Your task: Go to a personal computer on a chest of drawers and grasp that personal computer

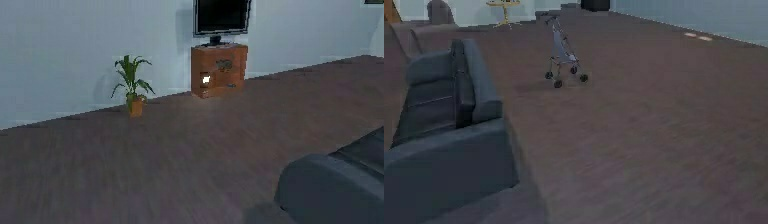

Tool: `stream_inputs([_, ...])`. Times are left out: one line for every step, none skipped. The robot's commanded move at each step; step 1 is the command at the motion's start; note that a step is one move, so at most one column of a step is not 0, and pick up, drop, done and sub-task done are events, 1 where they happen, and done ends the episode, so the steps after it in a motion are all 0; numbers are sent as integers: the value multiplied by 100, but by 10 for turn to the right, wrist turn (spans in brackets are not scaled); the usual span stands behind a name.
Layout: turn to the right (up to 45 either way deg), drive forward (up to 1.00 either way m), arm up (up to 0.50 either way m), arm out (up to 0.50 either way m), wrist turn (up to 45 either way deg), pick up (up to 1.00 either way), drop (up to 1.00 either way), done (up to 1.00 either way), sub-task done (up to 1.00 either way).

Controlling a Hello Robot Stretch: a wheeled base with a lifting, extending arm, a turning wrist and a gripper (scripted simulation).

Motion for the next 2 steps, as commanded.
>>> stream_inputs([0, 100, 0, 0, 0, 0, 0, 0, 0])
stream_inputs([180, 0, 0, 0, 0, 0, 0, 0, 0])
